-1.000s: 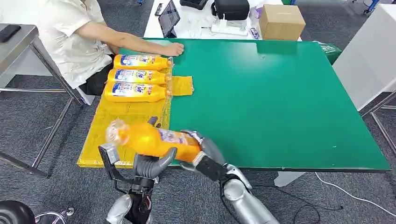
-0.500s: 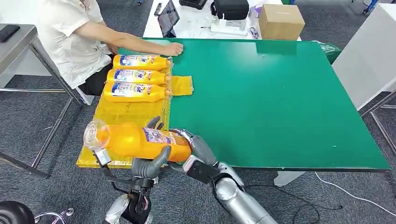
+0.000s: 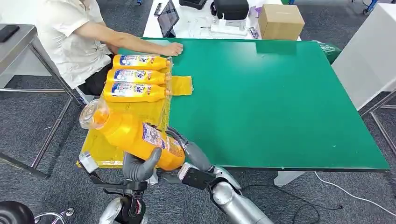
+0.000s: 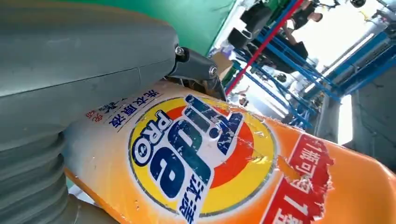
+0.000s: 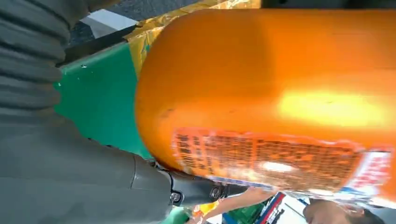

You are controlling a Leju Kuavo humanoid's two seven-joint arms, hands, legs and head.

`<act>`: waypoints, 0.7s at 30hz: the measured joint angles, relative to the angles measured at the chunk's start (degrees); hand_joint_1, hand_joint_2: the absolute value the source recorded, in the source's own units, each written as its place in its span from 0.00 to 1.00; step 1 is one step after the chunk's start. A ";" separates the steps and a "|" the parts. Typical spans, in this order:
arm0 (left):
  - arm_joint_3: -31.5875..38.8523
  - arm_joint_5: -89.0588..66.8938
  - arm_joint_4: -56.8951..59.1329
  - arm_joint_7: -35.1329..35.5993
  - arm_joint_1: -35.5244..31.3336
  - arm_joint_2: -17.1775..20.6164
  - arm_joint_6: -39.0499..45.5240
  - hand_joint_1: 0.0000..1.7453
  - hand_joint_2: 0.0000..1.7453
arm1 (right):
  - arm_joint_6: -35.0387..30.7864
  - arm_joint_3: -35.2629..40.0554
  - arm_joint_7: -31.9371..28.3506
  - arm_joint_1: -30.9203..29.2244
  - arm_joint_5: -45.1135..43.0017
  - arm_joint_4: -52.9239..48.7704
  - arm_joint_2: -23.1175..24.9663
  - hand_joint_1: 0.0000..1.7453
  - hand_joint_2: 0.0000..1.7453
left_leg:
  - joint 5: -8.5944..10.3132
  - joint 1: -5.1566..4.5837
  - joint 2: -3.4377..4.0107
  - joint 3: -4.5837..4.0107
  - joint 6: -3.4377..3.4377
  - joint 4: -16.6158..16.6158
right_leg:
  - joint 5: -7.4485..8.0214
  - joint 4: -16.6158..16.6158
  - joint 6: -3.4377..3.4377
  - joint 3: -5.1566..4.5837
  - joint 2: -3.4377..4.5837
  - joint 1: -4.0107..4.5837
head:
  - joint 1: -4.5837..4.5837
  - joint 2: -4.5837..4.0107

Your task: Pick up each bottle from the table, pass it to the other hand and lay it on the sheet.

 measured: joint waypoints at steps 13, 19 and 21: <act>4.18 -16.84 -2.47 -4.26 -1.61 0.66 16.84 1.00 1.00 | -10.45 -2.23 -1.79 7.30 0.42 1.90 -0.72 0.00 0.00 | -0.01 0.00 -0.07 -0.06 0.00 0.00 | -0.02 0.00 0.01 0.02 -0.09 0.00 | 0.00 0.00; 7.17 -36.76 -2.03 -9.49 -1.91 2.25 35.01 1.00 1.00 | -21.03 -4.77 -1.84 11.63 6.67 1.31 -1.49 0.00 0.00 | -0.01 0.00 -0.05 -0.05 0.00 0.00 | -0.02 0.00 0.01 0.01 -0.08 0.00 | 0.00 0.00; 8.66 -41.71 -2.27 -9.70 -1.87 2.76 38.86 1.00 1.00 | -23.10 -5.03 -1.77 13.27 7.96 0.81 -1.92 0.00 0.00 | -0.01 0.00 -0.06 -0.06 0.00 0.00 | -0.06 0.00 0.06 0.02 -0.08 0.00 | 0.00 0.00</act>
